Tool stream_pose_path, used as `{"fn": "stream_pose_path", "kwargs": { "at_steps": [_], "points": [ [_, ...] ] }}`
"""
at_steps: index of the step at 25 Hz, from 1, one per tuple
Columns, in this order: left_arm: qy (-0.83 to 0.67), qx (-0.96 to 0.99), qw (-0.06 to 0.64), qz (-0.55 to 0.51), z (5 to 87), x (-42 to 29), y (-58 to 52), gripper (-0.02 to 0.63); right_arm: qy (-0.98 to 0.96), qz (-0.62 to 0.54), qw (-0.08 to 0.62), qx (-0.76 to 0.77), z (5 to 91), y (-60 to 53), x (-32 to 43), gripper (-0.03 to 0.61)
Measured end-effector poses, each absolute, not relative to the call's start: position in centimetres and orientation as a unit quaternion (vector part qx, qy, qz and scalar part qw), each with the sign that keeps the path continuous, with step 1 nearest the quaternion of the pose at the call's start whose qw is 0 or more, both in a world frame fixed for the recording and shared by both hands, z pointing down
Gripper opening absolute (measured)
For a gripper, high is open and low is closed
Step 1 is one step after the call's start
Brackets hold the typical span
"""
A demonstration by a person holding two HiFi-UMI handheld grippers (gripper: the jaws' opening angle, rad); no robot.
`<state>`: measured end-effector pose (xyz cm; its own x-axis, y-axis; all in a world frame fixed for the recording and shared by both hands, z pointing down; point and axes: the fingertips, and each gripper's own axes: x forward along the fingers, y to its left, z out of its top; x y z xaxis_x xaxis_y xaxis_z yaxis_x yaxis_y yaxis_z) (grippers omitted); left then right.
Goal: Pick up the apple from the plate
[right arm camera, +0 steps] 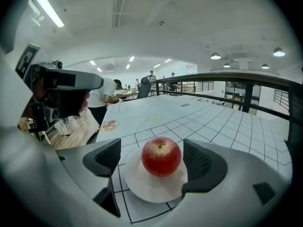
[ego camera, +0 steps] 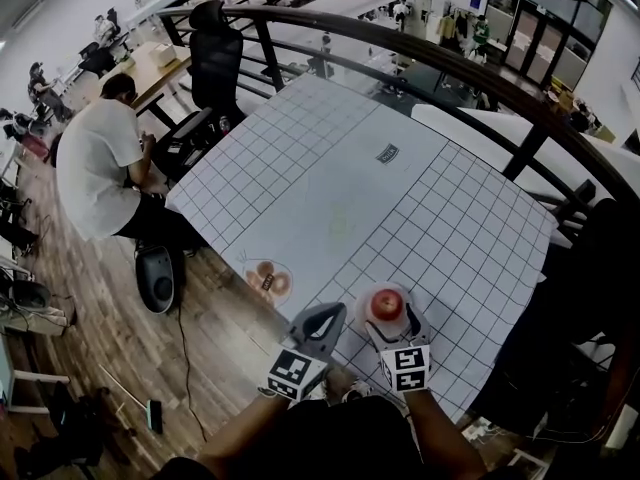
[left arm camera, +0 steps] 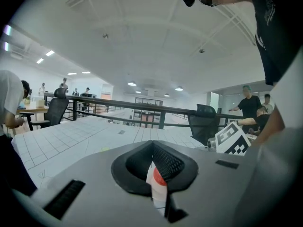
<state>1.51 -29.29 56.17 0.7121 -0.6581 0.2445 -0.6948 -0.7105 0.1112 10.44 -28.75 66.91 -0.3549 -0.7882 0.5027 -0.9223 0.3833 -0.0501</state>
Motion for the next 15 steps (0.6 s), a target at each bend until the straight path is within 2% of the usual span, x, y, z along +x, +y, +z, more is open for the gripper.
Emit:
{"fn": "stream_pose_path", "kwargs": {
  "at_steps": [4, 15],
  "points": [
    [-0.377, 0.916, 0.1, 0.095, 56.2, 0.8, -29.3, 0.021, -0.799, 0.186, 0.227, 0.524, 69.3, -29.3, 10.0, 0.407],
    [-0.393, 0.908, 0.106, 0.098, 56.9, -0.3, -29.4, 0.021, -0.779, 0.208, 0.263, 0.53, 73.1, -31.5, 10.4, 0.408]
  ]
}}
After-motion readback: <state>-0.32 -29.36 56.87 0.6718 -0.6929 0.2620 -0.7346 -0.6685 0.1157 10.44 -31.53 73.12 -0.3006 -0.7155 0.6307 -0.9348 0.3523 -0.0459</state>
